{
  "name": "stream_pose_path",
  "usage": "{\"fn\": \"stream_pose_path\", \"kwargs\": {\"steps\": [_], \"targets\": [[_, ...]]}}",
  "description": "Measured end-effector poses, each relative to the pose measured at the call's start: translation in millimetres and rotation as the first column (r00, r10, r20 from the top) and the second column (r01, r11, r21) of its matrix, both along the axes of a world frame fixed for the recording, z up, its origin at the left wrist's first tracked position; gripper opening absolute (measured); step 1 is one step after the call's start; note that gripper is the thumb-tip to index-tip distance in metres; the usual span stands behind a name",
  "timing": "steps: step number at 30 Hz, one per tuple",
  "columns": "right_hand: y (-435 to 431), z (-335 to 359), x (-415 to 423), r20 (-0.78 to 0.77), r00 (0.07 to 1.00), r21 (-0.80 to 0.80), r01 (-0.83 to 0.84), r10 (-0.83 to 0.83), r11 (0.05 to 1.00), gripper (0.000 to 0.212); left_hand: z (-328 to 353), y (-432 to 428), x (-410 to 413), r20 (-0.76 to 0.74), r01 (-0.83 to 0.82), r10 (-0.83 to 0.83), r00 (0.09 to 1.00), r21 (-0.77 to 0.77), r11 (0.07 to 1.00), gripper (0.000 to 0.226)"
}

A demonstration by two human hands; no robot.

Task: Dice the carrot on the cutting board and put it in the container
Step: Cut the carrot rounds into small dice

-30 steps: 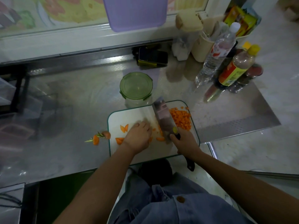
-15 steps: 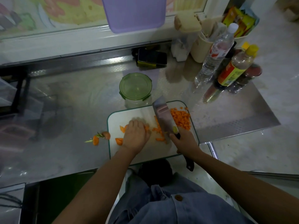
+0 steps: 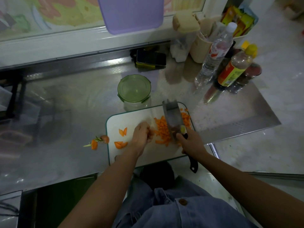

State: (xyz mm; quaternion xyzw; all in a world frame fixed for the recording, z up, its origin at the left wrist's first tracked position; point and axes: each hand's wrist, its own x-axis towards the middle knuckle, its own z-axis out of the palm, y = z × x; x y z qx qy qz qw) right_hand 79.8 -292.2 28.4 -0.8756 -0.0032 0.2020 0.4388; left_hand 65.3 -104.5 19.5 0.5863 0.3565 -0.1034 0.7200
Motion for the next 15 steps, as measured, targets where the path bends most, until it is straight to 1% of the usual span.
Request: {"fn": "stream_pose_path", "kwargs": {"steps": [1,2,3,4,5,7,9,10,12,15], "targets": [[-2.4,-0.9,0.5,0.002,1.000,0.002,0.004,-0.004,1.000,0.010,-1.3,-0.4,1.5,0.032,0.059,-0.062,0.998,0.107,0.992,0.028],[-4.5,-1.3,1.5,0.000,1.000,0.003,0.010,-0.010,1.000,0.011,-2.7,0.0,3.1,0.053,0.124,-0.140,0.989,0.237,0.963,0.031],[-6.0,-1.2,2.3,0.001,1.000,0.006,0.012,-0.012,1.000,0.011,-4.4,1.5,4.9,0.053,0.193,-0.230,0.972,0.377,0.906,0.033],[-7.3,-1.2,3.2,0.003,1.000,0.006,0.011,-0.011,1.000,0.010,-6.4,3.6,6.5,0.023,0.270,-0.327,0.945,0.509,0.817,0.032],[-8.2,-1.3,3.8,0.006,1.000,0.006,0.008,-0.008,1.000,0.009,-8.1,5.9,8.1,-0.032,0.349,-0.424,0.905,0.625,0.698,0.029],[-9.8,-2.1,5.0,0.010,1.000,0.002,0.006,-0.006,1.000,0.010,-10.8,10.5,10.5,-0.167,0.463,-0.573,0.803,0.779,0.422,0.021],[-10.7,-3.4,6.3,0.017,1.000,-0.005,0.003,-0.003,1.000,0.014,-11.2,13.8,11.2,-0.280,0.498,-0.634,0.721,0.845,0.193,0.014],[-10.8,-4.2,7.2,0.021,1.000,-0.010,0.003,-0.003,1.000,0.015,-11.6,14.6,11.1,-0.320,0.499,-0.648,0.691,0.860,0.107,0.018],[-10.7,-5.4,8.7,0.018,1.000,-0.024,0.001,0.000,1.000,0.015,-12.0,15.0,11.9,-0.390,0.514,-0.658,0.644,0.858,-0.005,0.027],[-9.9,-5.4,10.4,0.006,1.000,-0.034,-0.010,0.010,0.999,0.015,-13.4,10.9,16.6,-0.490,0.511,-0.644,0.588,0.842,-0.174,0.028]]}}
